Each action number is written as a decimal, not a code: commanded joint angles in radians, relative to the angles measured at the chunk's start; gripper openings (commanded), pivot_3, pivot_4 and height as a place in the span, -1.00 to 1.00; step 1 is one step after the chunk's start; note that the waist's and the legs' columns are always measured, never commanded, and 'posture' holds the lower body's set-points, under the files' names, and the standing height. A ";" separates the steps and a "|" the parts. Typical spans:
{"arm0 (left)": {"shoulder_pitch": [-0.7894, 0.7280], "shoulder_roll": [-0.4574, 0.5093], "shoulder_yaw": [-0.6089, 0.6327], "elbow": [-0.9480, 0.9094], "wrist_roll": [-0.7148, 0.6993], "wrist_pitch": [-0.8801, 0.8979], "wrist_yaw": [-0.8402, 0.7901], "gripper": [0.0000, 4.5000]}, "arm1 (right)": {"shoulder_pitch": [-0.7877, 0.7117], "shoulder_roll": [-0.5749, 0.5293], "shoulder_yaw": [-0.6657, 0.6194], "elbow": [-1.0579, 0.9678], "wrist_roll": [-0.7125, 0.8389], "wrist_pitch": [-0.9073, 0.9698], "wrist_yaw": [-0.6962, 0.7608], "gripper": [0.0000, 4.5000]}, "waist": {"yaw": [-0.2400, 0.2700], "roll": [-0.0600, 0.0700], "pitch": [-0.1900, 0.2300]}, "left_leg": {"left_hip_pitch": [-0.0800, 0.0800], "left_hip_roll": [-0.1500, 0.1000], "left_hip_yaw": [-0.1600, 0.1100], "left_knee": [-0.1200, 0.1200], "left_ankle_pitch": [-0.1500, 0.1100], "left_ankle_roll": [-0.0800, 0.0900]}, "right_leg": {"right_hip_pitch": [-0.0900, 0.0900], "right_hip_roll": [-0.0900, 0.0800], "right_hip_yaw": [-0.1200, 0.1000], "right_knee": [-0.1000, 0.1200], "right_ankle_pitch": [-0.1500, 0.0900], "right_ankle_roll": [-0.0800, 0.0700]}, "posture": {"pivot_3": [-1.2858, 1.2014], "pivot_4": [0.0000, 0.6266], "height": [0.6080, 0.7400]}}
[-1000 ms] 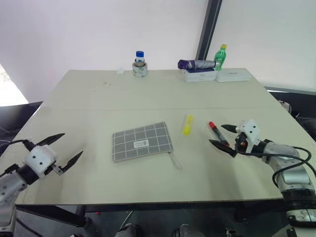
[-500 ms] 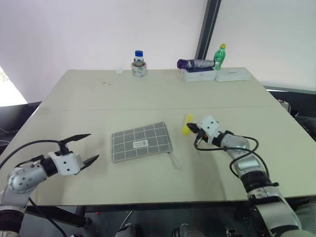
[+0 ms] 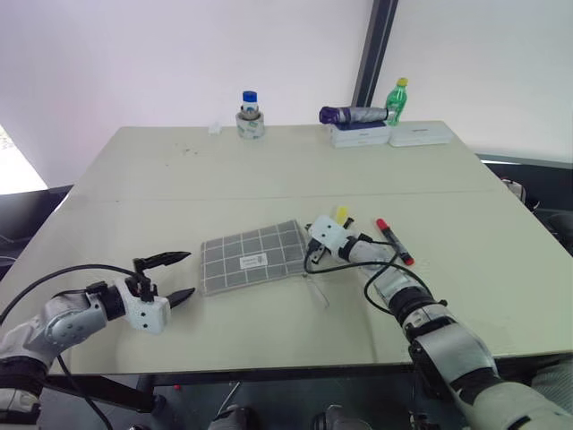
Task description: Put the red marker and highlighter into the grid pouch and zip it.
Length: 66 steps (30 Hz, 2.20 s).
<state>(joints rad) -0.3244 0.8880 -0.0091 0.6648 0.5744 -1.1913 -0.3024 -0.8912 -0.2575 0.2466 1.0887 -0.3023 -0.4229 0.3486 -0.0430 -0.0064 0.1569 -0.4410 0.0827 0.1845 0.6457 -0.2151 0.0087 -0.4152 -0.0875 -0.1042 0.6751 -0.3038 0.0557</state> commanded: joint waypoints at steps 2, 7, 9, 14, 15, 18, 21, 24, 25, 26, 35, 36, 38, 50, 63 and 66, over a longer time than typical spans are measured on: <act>-0.026 0.014 -0.058 0.029 0.060 -0.005 0.067 1.00 | -0.042 0.033 0.015 0.017 -0.016 -0.039 -0.017 -0.95 | 0.000 0.000 0.000 | 0.000 0.000 0.002 0.000 0.000 0.000 | -0.002 0.000 0.002 0.003 0.000 0.000 | 0.03 -0.52 1.00; -0.061 0.017 -0.113 0.053 0.116 -0.004 0.127 1.00 | -0.049 0.054 0.037 0.026 -0.042 -0.053 -0.031 -0.95 | 0.000 0.000 0.000 | 0.000 0.000 0.005 0.000 0.001 -0.002 | -0.007 0.000 0.006 0.009 -0.001 0.001 | 0.03 -0.52 1.00; -0.076 0.018 -0.133 0.067 0.128 -0.003 0.146 1.00 | -0.049 0.058 0.038 0.026 -0.047 -0.057 -0.034 -0.95 | 0.001 0.000 0.000 | 0.000 0.000 0.005 0.000 0.001 -0.002 | -0.008 0.000 0.007 0.010 -0.001 0.001 | 0.03 -0.52 1.00; -0.109 0.013 -0.175 0.082 0.134 -0.009 0.175 1.00 | -0.048 0.058 0.037 0.027 -0.053 -0.063 -0.033 -0.95 | 0.001 0.000 -0.001 | 0.000 0.000 0.005 0.000 0.001 -0.002 | -0.008 0.000 0.007 0.010 -0.001 0.001 | 0.03 -0.52 1.00; -0.114 0.012 -0.181 0.079 0.134 -0.012 0.182 1.00 | -0.048 0.057 0.037 0.025 -0.054 -0.064 -0.033 -0.95 | 0.001 0.000 -0.001 | 0.000 0.000 0.006 0.001 0.001 -0.002 | -0.008 0.000 0.007 0.010 -0.001 0.001 | 0.03 -0.52 1.00; -0.112 0.027 -0.188 0.079 0.110 -0.031 0.181 1.00 | -0.045 0.053 0.037 0.016 -0.054 -0.067 -0.029 -0.95 | 0.000 0.000 -0.001 | 0.000 0.000 0.006 0.001 0.001 -0.002 | -0.008 0.000 0.007 0.010 -0.001 0.001 | 0.03 -0.52 1.00; -0.095 0.056 -0.195 0.082 0.083 -0.056 0.169 1.00 | -0.043 0.047 0.036 0.010 -0.054 -0.070 -0.026 -0.95 | -0.002 0.000 -0.001 | 0.000 0.001 0.007 0.000 0.001 -0.002 | -0.009 0.000 0.008 0.011 -0.001 0.001 | 0.03 -0.52 1.00; -0.079 0.082 -0.199 0.088 0.057 -0.069 0.159 1.00 | -0.043 0.042 0.039 0.009 -0.057 -0.073 -0.029 -0.95 | -0.003 0.000 -0.001 | 0.000 0.001 0.007 0.000 0.001 -0.002 | -0.010 0.001 0.008 0.011 -0.001 0.001 | 0.03 -0.52 1.00; -0.079 0.089 -0.196 0.092 0.064 -0.064 0.167 1.00 | -0.045 0.041 0.036 0.009 -0.054 -0.073 -0.029 -0.95 | -0.003 0.000 -0.001 | 0.000 0.001 0.007 0.000 0.001 -0.002 | -0.010 0.001 0.009 0.011 -0.001 0.001 | 0.03 -0.52 1.00; -0.081 0.091 -0.198 0.098 0.071 -0.062 0.171 1.00 | -0.046 0.041 0.034 0.010 -0.052 -0.073 -0.030 -0.95 | -0.003 0.000 -0.001 | 0.000 0.002 0.008 0.000 0.001 -0.002 | -0.010 0.001 0.009 0.011 -0.001 0.001 | 0.03 -0.52 1.00; -0.105 0.065 -0.222 0.123 0.088 -0.020 0.191 1.00 | -0.051 0.027 0.039 -0.011 -0.062 -0.085 -0.024 -0.95 | -0.001 0.000 -0.001 | 0.000 0.002 0.008 0.000 0.001 -0.002 | -0.010 0.001 0.009 0.011 -0.001 0.001 | 0.03 -0.52 1.00; -0.103 0.066 -0.225 0.125 0.092 -0.018 0.195 1.00 | -0.051 0.022 0.037 -0.019 -0.064 -0.087 -0.027 -0.95 | -0.001 0.000 -0.001 | 0.000 0.002 0.008 0.000 0.001 -0.002 | -0.010 0.001 0.009 0.012 -0.001 0.001 | 0.03 -0.52 1.00; -0.097 0.068 -0.224 0.128 0.075 -0.017 0.195 1.00 | -0.054 0.008 0.034 -0.047 -0.065 -0.103 -0.034 -0.95 | 0.000 0.000 -0.001 | 0.000 0.002 0.008 0.000 0.002 -0.002 | -0.010 0.001 0.009 0.012 -0.001 0.001 | 0.03 -0.52 1.00; -0.085 0.070 -0.224 0.093 0.037 -0.015 0.182 1.00 | -0.037 0.111 0.042 -0.287 0.045 -0.075 0.133 -0.95 | -0.001 0.000 -0.001 | 0.000 0.002 0.008 0.000 0.002 -0.003 | -0.011 0.001 0.009 0.012 -0.001 0.001 | 0.03 -0.52 1.00; -0.060 0.074 -0.220 0.050 0.013 0.013 0.162 1.00 | 0.093 0.091 0.224 -0.329 -0.077 -0.081 0.263 -0.95 | 0.001 -0.001 -0.001 | 0.000 0.002 0.007 0.001 0.002 -0.003 | -0.011 0.001 0.009 0.012 -0.001 0.001 | 0.03 -0.52 1.00; -0.057 0.071 -0.222 0.047 0.015 0.018 0.163 1.00 | 0.107 0.034 0.231 -0.344 -0.080 -0.100 0.296 -0.95 | 0.001 -0.001 -0.001 | 0.000 0.002 0.007 0.001 0.002 -0.003 | -0.011 0.001 0.009 0.013 -0.001 0.001 | 0.03 -0.52 1.00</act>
<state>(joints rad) -0.3976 0.9550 -0.2177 0.7083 0.5773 -1.1815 -0.1235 -0.7961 -0.2004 0.4659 0.7606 -0.3715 -0.5133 0.6267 -0.0419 -0.0075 0.1554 -0.4409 0.0844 0.1915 0.6470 -0.2134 0.0061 -0.4260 -0.0862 -0.0951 0.6879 -0.3049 0.0569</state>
